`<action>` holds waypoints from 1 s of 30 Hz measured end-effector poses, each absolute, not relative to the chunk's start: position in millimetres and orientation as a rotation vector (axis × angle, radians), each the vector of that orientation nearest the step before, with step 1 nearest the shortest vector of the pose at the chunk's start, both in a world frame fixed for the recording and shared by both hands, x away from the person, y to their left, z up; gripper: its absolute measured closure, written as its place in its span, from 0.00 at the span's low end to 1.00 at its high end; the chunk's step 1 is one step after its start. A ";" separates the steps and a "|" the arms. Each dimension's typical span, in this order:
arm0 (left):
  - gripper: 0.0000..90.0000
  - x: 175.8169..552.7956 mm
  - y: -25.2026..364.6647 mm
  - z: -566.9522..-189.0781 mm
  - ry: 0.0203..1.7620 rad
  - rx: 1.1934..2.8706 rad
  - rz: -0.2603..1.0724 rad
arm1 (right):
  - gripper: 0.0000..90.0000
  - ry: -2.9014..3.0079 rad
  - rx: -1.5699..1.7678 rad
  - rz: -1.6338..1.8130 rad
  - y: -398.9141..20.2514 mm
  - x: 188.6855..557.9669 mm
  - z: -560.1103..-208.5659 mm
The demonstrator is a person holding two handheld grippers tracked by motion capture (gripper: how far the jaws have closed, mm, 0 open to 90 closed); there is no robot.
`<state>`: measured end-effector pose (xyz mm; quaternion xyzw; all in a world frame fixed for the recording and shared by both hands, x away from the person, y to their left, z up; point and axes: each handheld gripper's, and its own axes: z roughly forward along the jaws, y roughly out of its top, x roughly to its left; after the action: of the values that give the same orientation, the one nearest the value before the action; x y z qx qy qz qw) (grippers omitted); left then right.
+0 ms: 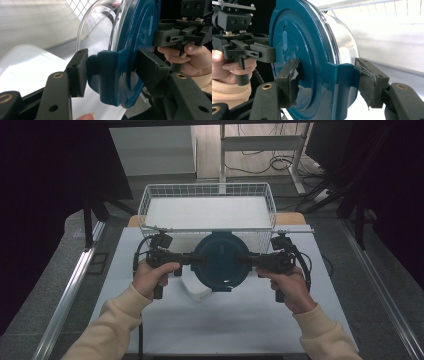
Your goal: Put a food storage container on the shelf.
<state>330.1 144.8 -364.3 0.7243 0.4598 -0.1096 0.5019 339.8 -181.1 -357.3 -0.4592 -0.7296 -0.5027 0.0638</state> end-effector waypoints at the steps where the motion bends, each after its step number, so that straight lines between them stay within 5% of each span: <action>1: 0.50 331.8 145.1 -363.2 1.109 1.754 -0.264 | 0.43 -2.205 -1.388 -1.519 -180.9 340.8 -355.9; 30: 0.49 362.0 148.0 -323.9 1.082 1.760 -0.214 | 0.43 -2.224 -1.367 -1.538 -176.6 372.1 -319.2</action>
<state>362.0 148.0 -323.9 0.7301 0.4487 -0.0888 0.5076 372.1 -176.6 -319.2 -0.4504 -0.7328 -0.5070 0.0560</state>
